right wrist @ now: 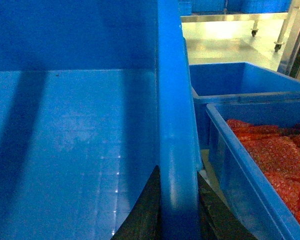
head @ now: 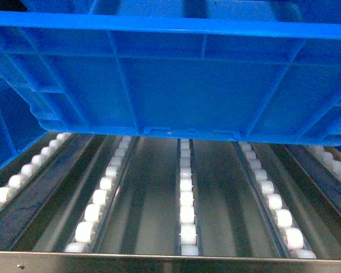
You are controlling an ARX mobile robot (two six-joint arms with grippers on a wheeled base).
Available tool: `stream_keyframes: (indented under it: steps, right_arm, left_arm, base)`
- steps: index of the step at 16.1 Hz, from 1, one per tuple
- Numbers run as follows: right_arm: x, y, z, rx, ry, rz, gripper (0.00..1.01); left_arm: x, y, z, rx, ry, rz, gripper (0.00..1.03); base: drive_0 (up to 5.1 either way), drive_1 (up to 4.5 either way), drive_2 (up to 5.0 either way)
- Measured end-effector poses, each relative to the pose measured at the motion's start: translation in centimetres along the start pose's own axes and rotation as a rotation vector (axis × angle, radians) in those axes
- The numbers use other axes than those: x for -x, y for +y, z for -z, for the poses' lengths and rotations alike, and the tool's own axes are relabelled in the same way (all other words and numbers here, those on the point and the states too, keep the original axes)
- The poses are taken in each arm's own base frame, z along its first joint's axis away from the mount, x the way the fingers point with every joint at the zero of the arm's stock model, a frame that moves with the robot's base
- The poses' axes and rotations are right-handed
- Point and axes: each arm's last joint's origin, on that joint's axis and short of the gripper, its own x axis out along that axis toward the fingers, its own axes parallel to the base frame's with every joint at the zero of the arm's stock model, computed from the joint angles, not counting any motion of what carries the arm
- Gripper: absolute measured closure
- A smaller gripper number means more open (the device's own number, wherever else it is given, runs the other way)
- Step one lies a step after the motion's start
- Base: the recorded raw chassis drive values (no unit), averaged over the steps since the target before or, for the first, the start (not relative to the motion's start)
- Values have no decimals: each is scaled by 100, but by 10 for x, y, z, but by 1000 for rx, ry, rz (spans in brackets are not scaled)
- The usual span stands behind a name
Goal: Place box next to blue box on left shelf
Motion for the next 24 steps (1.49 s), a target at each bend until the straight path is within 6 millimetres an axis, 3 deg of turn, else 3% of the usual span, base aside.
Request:
stream_keyframes:
  steps: [24]
  right_arm:
    - [0,0,0,0,0,0,92]
  left_arm:
    - [0,0,0,0,0,0,94]
  base:
    - [0,0,0]
